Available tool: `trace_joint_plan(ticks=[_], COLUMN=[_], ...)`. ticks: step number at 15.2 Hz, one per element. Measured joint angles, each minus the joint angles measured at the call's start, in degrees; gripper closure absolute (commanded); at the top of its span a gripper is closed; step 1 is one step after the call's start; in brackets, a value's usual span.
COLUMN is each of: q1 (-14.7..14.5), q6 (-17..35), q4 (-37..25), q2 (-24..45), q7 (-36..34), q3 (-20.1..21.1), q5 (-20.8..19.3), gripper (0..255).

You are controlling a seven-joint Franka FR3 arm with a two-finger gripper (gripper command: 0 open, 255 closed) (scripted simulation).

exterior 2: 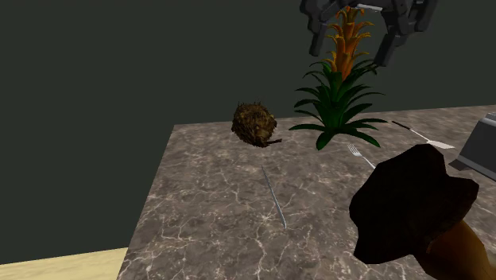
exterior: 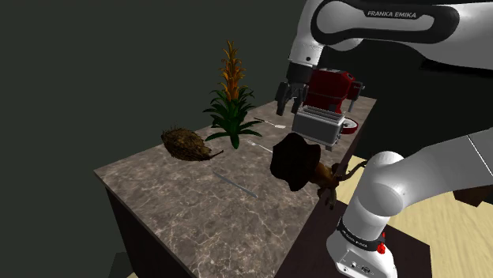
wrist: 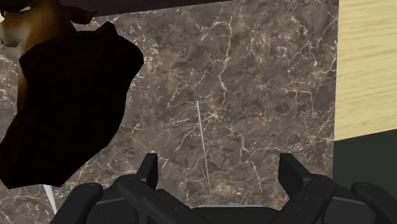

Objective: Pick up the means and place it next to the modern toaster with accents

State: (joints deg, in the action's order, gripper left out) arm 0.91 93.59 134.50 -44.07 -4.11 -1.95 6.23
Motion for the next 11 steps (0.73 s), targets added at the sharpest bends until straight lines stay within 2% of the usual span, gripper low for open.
trace_joint_plan(ticks=[3, 11], q1=[-0.1, -1.3], q6=[2.1, 16.5], q4=[1.4, 7.0], q2=[1.1, 11.4], q7=[0.4, 1.1], q3=[0.1, 2.6], q5=[-0.2, -0.4], gripper=[0, 0])
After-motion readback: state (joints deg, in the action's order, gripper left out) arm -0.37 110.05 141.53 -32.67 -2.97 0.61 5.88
